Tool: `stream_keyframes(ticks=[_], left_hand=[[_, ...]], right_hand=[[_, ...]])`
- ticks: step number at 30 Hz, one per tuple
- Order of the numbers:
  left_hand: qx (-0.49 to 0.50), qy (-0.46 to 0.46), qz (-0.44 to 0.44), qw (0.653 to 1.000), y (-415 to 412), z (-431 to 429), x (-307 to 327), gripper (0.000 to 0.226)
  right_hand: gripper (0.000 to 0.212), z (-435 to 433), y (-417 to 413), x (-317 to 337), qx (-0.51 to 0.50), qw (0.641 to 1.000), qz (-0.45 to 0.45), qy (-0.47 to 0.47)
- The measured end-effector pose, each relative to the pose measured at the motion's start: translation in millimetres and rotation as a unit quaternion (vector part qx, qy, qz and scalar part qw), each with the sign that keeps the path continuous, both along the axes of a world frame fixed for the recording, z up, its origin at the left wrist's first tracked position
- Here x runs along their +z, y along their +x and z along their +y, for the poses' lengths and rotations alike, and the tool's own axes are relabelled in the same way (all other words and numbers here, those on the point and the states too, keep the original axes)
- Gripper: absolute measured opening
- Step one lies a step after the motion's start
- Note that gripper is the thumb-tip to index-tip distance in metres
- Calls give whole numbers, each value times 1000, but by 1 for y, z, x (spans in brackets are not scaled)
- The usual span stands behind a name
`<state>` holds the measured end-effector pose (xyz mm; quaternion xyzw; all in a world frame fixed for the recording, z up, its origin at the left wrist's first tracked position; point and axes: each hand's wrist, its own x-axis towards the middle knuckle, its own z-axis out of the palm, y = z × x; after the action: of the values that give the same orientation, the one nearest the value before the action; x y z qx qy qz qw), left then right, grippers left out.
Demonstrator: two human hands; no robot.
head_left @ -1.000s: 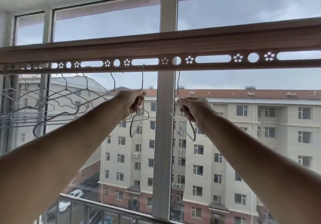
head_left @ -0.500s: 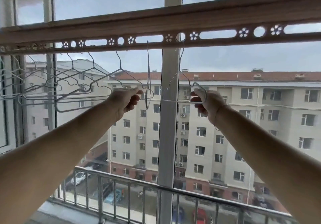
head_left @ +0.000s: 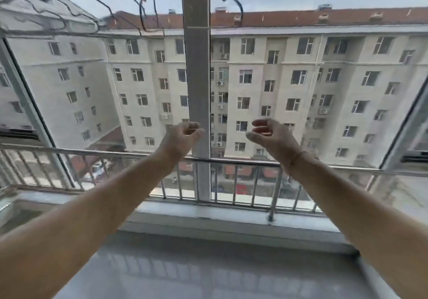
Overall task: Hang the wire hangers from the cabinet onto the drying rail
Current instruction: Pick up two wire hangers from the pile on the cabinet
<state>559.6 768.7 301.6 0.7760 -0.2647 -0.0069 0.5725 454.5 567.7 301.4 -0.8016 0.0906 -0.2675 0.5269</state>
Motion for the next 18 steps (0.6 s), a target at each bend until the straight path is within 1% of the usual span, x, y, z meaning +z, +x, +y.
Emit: stream_keyframes(ticks=[2, 5, 9, 11, 13, 15, 18], left_hand=[[-44, 41, -19, 998, -20, -11, -22, 39], [-113, 97, -25, 989, -49, -31, -56, 46], [-135, 185, -74, 971, -85, -63, -97, 60], [-154, 201, -64, 965, -104, -83, -116, 59], [-179, 214, -44, 959, -123, -105, -135, 57], [-204, 235, -44, 949, -144, -129, -152, 58], [-234, 254, -50, 937, -179, -173, -172, 56]], right_hand=[[43, -3, -22, -28, -10, 999, 25, -18], [52, -10, -59, -67, -36, 998, 52, -20], [56, -26, -109, -109, -93, 991, 86, -28], [56, -38, -134, -131, -119, 987, 108, -9], [57, -52, -162, -153, -141, 981, 127, 31], [58, -66, -194, -172, -164, 974, 142, 68], [59, -93, -246, -193, -216, 958, 160, 98]])
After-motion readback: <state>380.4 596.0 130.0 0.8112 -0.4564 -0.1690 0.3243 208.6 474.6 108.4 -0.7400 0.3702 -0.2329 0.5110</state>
